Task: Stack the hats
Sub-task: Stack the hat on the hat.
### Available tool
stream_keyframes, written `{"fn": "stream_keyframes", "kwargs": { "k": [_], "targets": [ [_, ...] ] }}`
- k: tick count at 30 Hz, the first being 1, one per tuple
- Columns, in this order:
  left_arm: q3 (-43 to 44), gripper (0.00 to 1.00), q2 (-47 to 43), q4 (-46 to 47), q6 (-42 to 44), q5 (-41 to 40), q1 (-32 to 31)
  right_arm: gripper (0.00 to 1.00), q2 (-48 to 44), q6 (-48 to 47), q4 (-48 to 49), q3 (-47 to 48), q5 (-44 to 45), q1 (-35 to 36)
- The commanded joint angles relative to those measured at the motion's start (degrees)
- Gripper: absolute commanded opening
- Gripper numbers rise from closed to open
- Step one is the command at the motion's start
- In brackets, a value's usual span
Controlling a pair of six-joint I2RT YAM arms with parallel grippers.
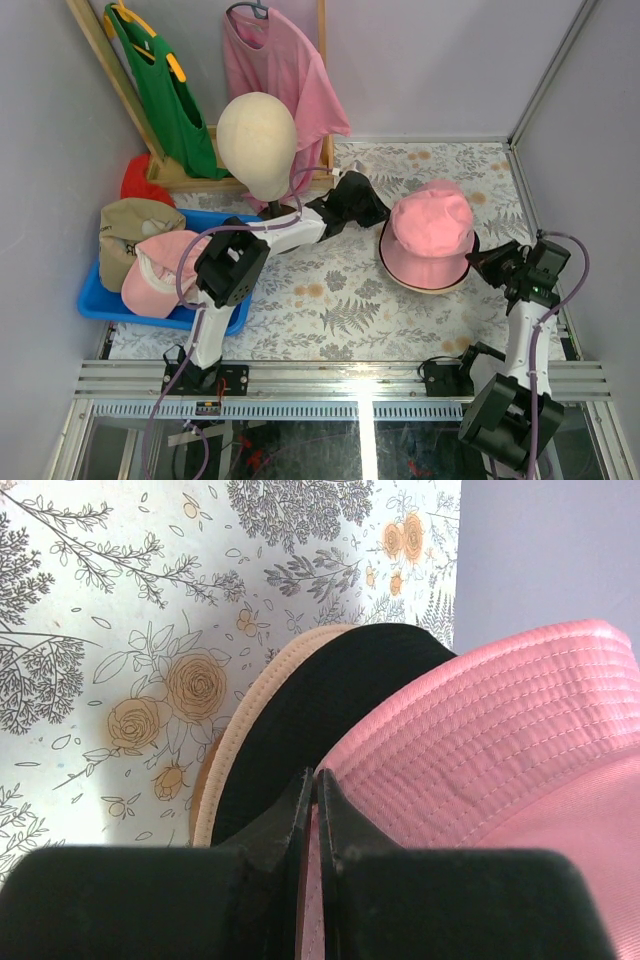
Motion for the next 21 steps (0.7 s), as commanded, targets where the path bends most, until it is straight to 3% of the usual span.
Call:
{"fn": "stream_keyframes", "kwargs": {
  "k": [1,4,6,11,16,21],
  "targets": [
    [-0.1,0.00,2.1,-4.1,3.2,-0.3,1.1,0.00,-1.4,-1.3,-7.0,-2.3,-0.7,1.5],
    [-3.1,0.10,0.1,-0.9,2.4,0.2,1.4,0.00,-2.2,-2.2,-8.0,-1.9,-1.6,2.1],
    [-5.7,0.24,-1.8,0.7,1.8,-0.2,1.5,0.02,-2.6,-3.2,-9.4,-0.8,-1.2,2.3],
    [-10.4,0.51,-6.9,0.7,1.7,-2.7,2.2,0.20,-2.6,-4.5,-11.6,2.6,0.1,2.3],
    [-14.1,0.59,-11.2,0.8,1.5,-3.6,3.6,0.30,-2.3,-4.4,-12.1,5.0,1.0,2.3],
    [-18.0,0.61,-15.5,3.7,0.0,-3.6,4.4,0.32,-1.8,-4.7,-12.5,7.2,2.4,2.3]
  ]
}}
